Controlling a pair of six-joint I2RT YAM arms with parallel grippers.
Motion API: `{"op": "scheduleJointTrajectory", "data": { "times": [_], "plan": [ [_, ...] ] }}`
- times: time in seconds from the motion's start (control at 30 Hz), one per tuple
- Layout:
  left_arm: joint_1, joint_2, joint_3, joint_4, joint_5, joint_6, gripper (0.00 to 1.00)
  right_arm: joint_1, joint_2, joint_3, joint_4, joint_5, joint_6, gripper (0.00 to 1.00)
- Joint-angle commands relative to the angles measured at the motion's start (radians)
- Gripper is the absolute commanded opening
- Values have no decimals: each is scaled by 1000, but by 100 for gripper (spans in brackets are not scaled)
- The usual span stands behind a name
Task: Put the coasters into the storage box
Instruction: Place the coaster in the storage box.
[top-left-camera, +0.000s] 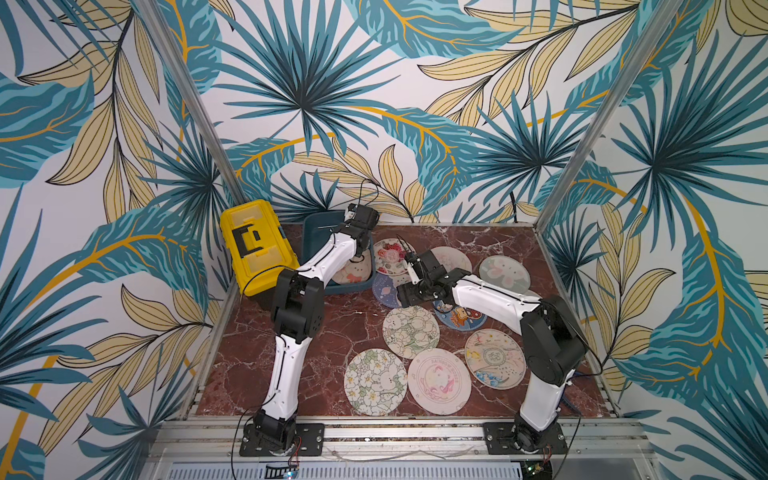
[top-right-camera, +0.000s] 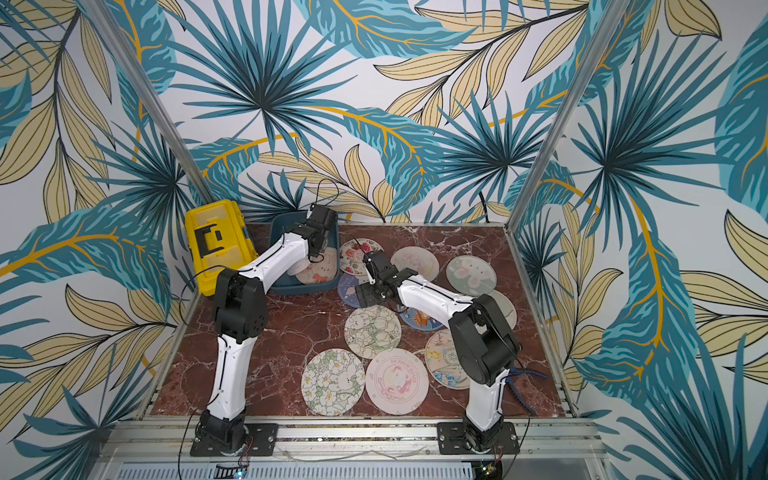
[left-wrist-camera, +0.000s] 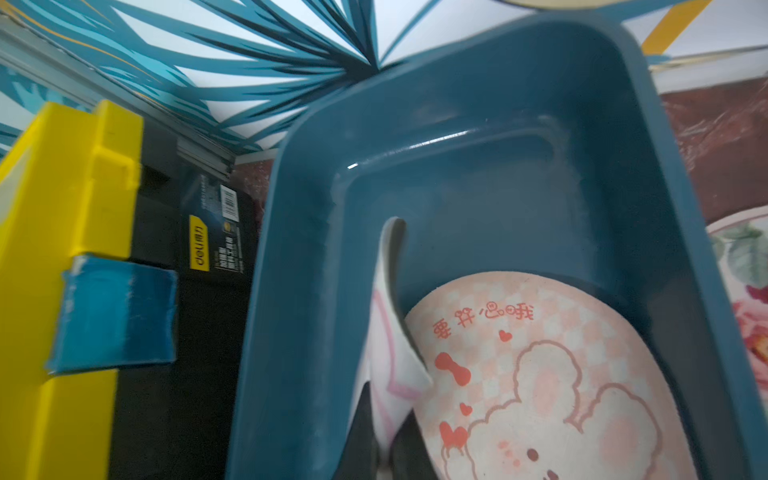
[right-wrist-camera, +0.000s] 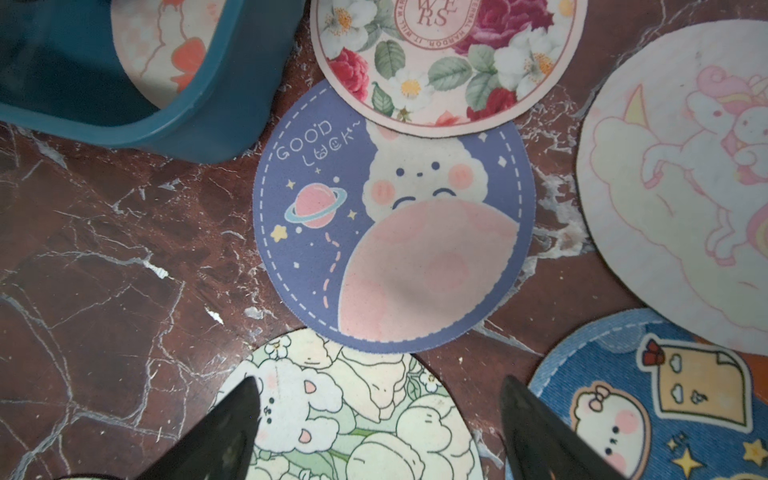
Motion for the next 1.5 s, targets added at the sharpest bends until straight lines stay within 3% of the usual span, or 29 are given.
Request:
{"op": "scheduleJointTrajectory", "data": {
  "times": [0.0, 0.17, 0.23, 0.33, 0.47, 0.53, 0.63, 1.03, 1.47],
  "plan": [
    [4, 30, 84, 5, 33, -5, 0, -2, -28, -12, -22, -10, 12, 89],
    [8, 84, 103, 5, 184, -45, 0, -2, -20, 1, -32, -17, 11, 89],
    [13, 89, 103, 5, 230, -69, 6, -2, -18, 4, -31, -18, 13, 89],
    [22, 89, 100, 6, 271, -95, 31, -2, -14, 12, -33, -27, 17, 89],
    [24, 89, 102, 7, 288, -94, 73, -2, -3, 25, -40, -35, 19, 89],
    [23, 85, 97, 5, 291, -89, 88, -3, 3, 30, -39, -37, 21, 89],
    [23, 51, 70, 5, 290, -88, 100, -2, 7, 33, -38, -37, 21, 89],
    [23, -266, -209, 5, 425, -218, 100, -8, 37, 93, -36, -54, 40, 89],
    [-3, -545, -480, 37, 511, -278, 100, -5, 155, 234, 41, -154, 117, 77]
  ]
}}
